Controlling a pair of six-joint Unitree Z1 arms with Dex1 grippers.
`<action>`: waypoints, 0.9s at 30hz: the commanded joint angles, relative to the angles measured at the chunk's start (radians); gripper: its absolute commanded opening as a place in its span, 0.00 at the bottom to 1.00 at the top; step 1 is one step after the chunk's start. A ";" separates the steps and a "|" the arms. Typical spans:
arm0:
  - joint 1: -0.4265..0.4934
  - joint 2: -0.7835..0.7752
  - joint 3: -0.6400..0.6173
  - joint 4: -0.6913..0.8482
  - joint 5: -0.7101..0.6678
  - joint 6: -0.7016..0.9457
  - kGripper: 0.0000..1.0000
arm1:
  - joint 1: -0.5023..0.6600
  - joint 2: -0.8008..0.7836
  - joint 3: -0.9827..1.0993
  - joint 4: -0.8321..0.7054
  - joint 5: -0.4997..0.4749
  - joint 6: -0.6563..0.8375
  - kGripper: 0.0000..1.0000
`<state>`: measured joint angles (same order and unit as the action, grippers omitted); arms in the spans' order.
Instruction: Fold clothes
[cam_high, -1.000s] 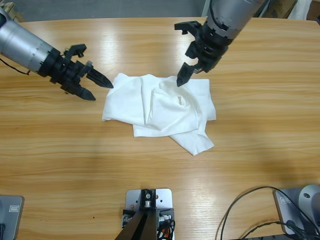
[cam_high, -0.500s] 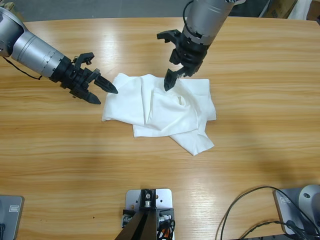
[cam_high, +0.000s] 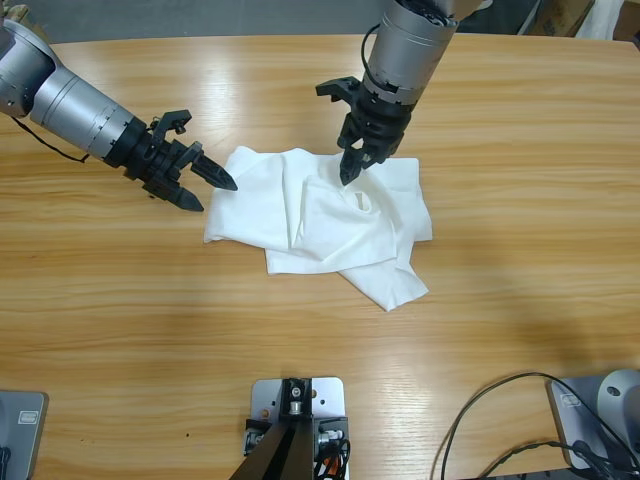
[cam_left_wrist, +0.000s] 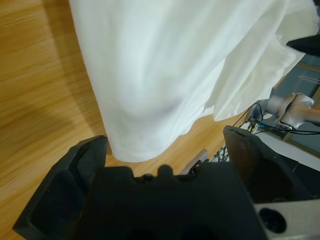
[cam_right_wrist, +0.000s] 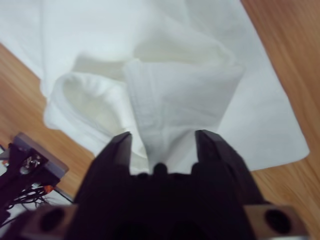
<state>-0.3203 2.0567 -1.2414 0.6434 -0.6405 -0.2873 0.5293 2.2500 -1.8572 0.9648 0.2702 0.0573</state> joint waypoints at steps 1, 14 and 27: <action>-0.008 0.060 0.003 -0.018 -0.015 0.013 0.90 | 0.012 0.068 -0.006 0.013 -0.051 0.033 0.00; -0.008 0.055 0.003 -0.016 -0.016 0.018 0.89 | -0.080 0.002 0.097 0.012 -0.054 0.076 0.00; -0.008 0.035 0.010 -0.013 -0.025 0.019 0.86 | -0.213 -0.080 0.233 -0.011 -0.081 0.123 0.00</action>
<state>-0.3203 2.0593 -1.2422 0.6433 -0.6441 -0.2809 0.3959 2.2246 -1.6927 0.9638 0.2077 0.1667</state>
